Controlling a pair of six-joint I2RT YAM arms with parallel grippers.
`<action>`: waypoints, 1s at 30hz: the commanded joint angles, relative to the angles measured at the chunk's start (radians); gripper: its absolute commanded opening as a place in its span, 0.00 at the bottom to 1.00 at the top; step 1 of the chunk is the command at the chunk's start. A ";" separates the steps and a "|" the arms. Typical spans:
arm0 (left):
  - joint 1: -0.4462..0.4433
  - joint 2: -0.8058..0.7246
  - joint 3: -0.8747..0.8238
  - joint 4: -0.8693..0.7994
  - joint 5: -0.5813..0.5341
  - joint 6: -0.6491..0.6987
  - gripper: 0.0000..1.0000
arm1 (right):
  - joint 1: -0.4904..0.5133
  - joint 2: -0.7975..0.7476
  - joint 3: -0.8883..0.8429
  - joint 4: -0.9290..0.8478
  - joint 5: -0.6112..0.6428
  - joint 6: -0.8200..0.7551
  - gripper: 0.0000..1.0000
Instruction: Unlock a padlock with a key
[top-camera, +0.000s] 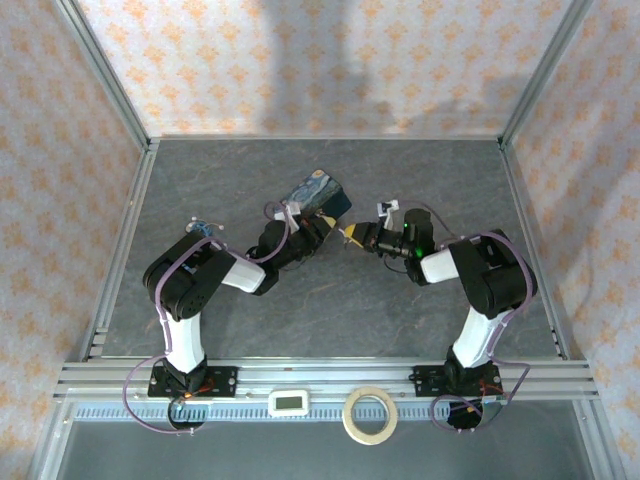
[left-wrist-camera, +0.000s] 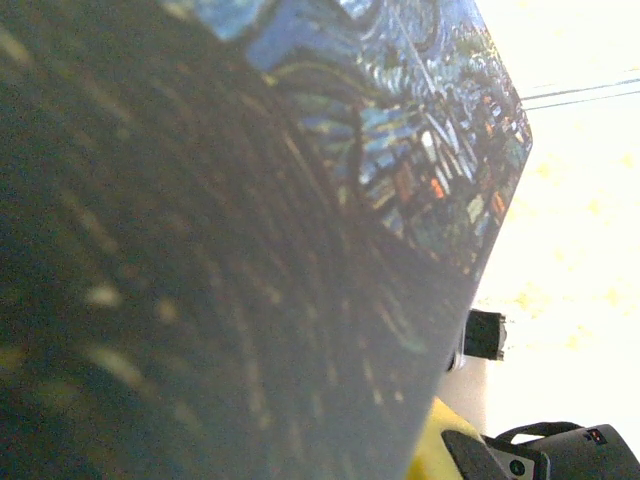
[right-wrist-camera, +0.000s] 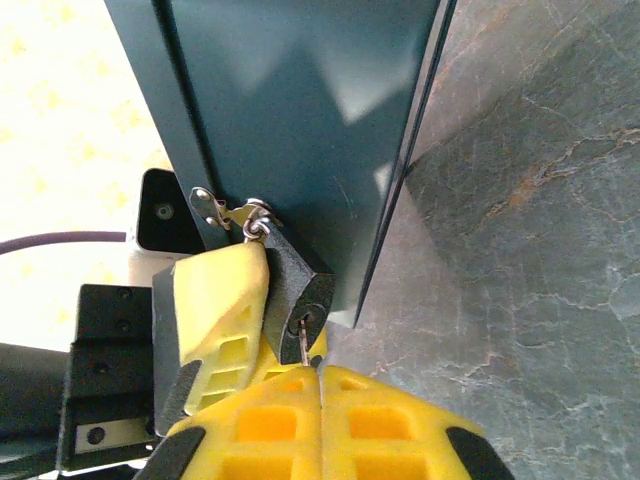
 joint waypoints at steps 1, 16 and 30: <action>-0.038 -0.030 0.030 0.062 0.219 0.021 0.00 | 0.003 -0.008 0.067 0.038 0.028 0.050 0.00; -0.007 -0.046 0.052 0.001 0.296 0.025 0.00 | -0.001 -0.028 0.058 0.004 0.037 -0.042 0.00; 0.000 -0.071 0.067 -0.093 0.204 -0.022 0.00 | 0.054 -0.144 -0.044 0.002 0.167 -0.072 0.00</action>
